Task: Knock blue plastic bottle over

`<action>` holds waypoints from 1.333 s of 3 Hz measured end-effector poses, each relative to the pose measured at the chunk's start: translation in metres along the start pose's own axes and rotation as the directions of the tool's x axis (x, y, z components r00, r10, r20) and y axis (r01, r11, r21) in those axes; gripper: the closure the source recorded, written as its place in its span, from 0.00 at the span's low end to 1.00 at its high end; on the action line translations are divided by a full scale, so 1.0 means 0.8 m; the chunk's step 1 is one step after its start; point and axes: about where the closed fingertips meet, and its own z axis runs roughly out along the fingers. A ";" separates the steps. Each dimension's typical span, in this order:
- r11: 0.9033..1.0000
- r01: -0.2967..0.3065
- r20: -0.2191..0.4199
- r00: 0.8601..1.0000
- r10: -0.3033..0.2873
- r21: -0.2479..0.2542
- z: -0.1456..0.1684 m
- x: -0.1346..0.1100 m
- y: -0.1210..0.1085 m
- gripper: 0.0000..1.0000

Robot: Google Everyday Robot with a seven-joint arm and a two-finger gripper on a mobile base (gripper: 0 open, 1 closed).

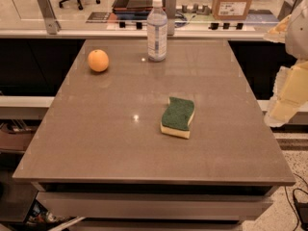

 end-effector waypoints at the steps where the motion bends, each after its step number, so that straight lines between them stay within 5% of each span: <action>1: 1.000 0.000 0.000 1.000 0.000 0.000 0.000 0.000 0.000 0.00; 3: 0.989 -0.085 0.115 0.991 0.070 0.124 0.010 -0.004 -0.039 0.00; 4: 0.968 -0.166 0.240 0.964 0.118 0.190 0.024 -0.010 -0.068 0.00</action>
Offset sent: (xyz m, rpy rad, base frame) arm 0.0308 -0.0127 0.0028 0.0965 -0.1393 -0.0864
